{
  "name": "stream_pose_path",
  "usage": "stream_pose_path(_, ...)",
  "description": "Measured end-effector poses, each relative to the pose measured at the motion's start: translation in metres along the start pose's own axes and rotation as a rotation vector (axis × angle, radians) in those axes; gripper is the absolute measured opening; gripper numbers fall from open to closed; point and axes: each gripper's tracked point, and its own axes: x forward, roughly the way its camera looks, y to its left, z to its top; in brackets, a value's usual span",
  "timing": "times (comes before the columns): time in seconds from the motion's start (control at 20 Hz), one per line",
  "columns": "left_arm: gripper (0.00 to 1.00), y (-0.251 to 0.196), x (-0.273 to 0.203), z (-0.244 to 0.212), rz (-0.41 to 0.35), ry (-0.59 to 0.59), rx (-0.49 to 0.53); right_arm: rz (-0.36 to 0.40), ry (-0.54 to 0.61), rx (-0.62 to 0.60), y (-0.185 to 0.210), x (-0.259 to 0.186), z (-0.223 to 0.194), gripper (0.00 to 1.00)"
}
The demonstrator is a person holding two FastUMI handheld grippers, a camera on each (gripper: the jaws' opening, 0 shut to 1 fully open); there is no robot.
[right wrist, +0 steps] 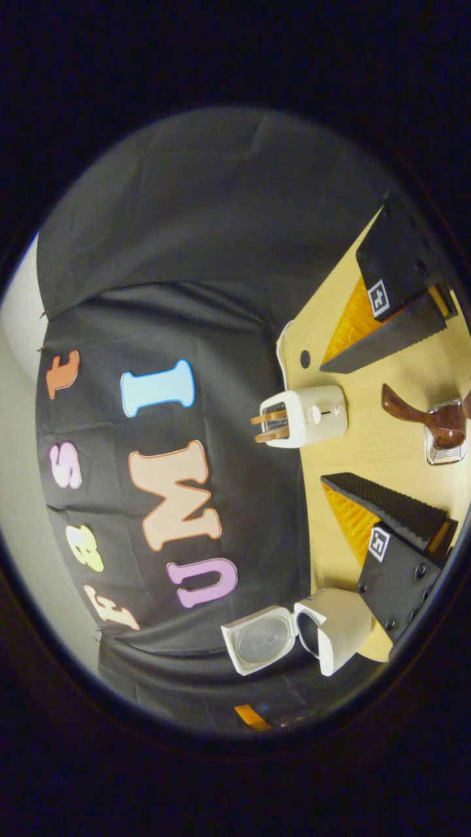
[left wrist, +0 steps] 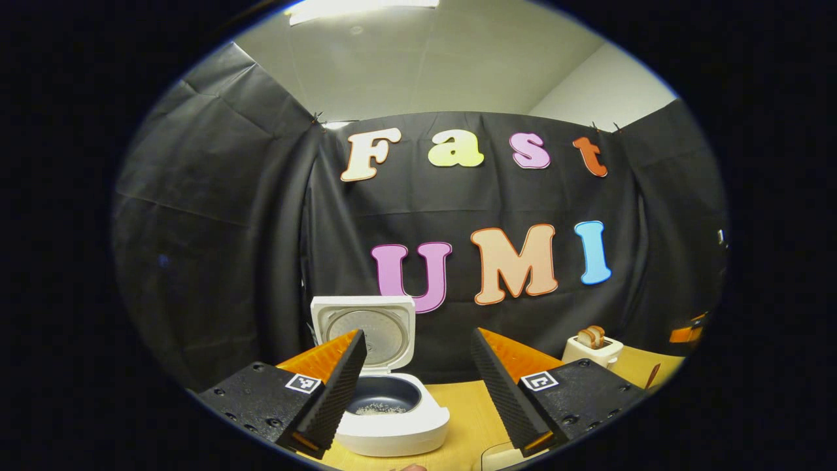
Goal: Close the left gripper, press the button to open the rice cooker; take a wooden spoon from the chopstick holder with the right hand, scoop a spoonful of rice and pour it into the rice cooker, then put the wooden spoon back into the chopstick holder.
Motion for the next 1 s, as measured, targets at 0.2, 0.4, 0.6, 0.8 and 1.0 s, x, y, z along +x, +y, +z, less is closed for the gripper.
stream_pose_path(0.2,0.94,-0.006,-0.01,0.007,0.002,-0.008,-0.006,-0.003,0.076,-0.007,-0.009,0.015,-0.034,0.99)
stream_pose_path(0.4,0.97,-0.01,-0.019,0.009,0.011,-0.012,-0.013,-0.029,0.147,-0.027,-0.022,0.029,-0.064,0.96)
stream_pose_path(0.6,0.97,-0.007,-0.023,0.009,0.035,-0.003,-0.018,-0.026,0.223,-0.02,-0.027,0.04,-0.092,0.97)
stream_pose_path(0.8,0.94,-0.004,-0.026,0.003,0.057,0.011,-0.021,0.0,0.3,-0.013,-0.023,0.045,-0.116,0.97)
stream_pose_path(1.0,0.94,0.0,-0.031,0.004,0.077,0.014,-0.019,0.015,0.371,-0.003,-0.017,0.048,-0.141,0.97)
